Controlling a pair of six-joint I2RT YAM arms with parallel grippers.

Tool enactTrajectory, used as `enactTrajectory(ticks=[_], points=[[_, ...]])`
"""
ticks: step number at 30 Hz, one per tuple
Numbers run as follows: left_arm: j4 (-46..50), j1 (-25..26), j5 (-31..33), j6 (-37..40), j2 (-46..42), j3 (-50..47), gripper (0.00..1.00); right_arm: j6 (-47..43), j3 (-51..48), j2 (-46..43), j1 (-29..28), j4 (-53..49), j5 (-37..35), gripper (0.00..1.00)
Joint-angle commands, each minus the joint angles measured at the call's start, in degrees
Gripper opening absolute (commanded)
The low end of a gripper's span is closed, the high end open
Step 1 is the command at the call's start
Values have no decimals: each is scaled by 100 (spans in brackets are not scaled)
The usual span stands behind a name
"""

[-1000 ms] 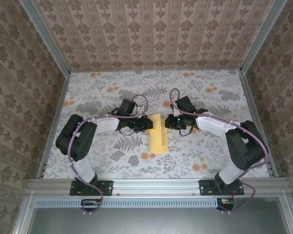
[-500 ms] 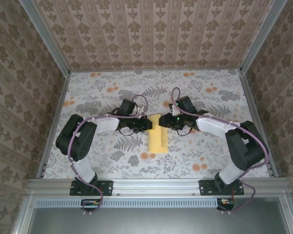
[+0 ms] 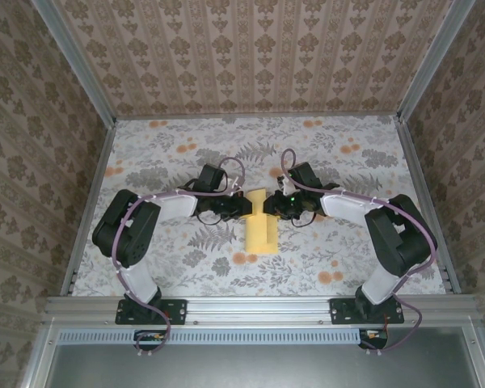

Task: Fold a paper plane with a square sheet of paper (fold left side to right side)
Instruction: First fold in half a square sheet of paper at the center of the table.

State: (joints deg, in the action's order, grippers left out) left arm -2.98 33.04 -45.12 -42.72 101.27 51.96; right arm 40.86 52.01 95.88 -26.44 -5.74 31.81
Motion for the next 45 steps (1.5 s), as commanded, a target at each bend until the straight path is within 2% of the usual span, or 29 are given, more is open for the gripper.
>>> enactTrajectory(ticks=[1, 6, 14, 22, 34, 45], points=[[133, 45, 24, 154, 24, 171, 5, -28, 86, 101, -30, -28, 40, 8], [307, 41, 89, 261, -66, 210, 9, -206, 189, 89, -32, -340, -219, 1], [1122, -21, 578, 726, -362, 287, 35, -410, 274, 149, -28, -792, -764, 1], [1422, 27, 786, 818, -214, 348, 48, -490, 347, 304, -37, -1024, -1018, 1], [1786, 268, 1116, 897, 227, 673, 50, -549, 397, 424, -81, -1145, -1150, 2], [2202, 532, 1454, 1000, 582, 1011, 43, -585, 413, 458, -99, -1206, -1224, 5]])
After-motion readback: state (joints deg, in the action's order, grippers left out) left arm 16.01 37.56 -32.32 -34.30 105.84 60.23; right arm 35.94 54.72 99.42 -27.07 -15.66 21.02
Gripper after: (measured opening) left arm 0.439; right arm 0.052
